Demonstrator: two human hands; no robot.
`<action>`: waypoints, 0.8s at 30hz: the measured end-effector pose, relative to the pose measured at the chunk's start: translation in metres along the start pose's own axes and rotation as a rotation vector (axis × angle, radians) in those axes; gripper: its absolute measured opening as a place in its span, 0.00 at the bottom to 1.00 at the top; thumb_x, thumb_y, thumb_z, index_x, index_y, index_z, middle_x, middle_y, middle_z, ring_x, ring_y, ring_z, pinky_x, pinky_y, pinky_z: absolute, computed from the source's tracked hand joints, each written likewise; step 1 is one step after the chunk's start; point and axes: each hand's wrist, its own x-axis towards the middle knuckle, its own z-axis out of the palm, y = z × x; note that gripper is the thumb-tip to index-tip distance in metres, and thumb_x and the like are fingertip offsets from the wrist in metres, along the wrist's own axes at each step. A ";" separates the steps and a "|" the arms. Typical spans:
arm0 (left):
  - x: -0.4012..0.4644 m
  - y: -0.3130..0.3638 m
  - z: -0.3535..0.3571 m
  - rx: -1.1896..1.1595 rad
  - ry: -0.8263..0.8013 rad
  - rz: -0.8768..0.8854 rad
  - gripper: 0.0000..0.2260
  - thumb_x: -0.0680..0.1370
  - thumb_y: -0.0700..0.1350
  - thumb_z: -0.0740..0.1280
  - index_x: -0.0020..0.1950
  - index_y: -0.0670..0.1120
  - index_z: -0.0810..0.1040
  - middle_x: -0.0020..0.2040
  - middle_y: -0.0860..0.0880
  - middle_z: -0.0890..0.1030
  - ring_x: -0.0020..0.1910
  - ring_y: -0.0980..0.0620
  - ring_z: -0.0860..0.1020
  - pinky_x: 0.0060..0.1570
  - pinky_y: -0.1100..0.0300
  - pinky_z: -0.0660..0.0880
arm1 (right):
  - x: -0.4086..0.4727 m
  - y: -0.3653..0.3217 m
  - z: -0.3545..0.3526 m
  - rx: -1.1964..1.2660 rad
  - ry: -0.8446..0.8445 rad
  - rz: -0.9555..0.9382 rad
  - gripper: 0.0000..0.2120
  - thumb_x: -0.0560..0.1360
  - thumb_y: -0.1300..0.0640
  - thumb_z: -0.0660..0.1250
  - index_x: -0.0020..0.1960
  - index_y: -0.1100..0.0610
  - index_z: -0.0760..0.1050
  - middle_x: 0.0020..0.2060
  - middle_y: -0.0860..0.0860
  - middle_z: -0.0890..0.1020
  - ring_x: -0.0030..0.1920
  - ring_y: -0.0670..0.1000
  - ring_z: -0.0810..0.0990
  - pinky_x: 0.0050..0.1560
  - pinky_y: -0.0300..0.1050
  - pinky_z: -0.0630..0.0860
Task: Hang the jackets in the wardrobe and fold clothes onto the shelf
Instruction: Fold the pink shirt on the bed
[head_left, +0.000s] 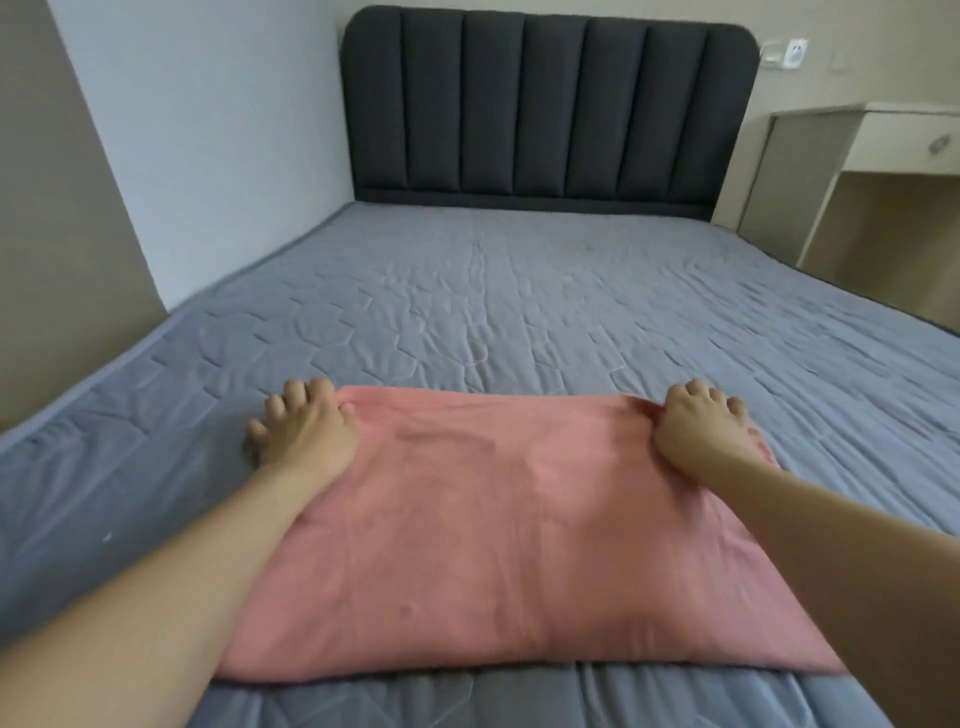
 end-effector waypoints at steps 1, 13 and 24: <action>0.005 0.004 -0.006 -0.062 0.025 -0.011 0.15 0.82 0.51 0.54 0.63 0.43 0.68 0.67 0.39 0.67 0.68 0.38 0.65 0.66 0.40 0.62 | 0.002 0.001 -0.003 0.016 0.019 0.019 0.14 0.75 0.60 0.54 0.58 0.57 0.70 0.59 0.56 0.73 0.63 0.60 0.70 0.67 0.58 0.61; 0.040 0.011 0.067 0.123 0.183 -0.061 0.18 0.78 0.49 0.57 0.65 0.42 0.69 0.65 0.36 0.69 0.65 0.38 0.67 0.62 0.41 0.63 | 0.035 -0.004 0.067 0.152 0.182 0.122 0.14 0.75 0.61 0.54 0.58 0.62 0.70 0.59 0.64 0.73 0.62 0.64 0.70 0.65 0.60 0.61; -0.066 -0.062 -0.034 -0.876 -0.484 -0.331 0.15 0.72 0.50 0.73 0.46 0.37 0.82 0.32 0.45 0.83 0.33 0.43 0.81 0.36 0.55 0.74 | 0.013 -0.104 -0.005 0.394 -0.150 -0.402 0.23 0.78 0.46 0.58 0.72 0.48 0.64 0.69 0.51 0.72 0.69 0.55 0.69 0.70 0.51 0.59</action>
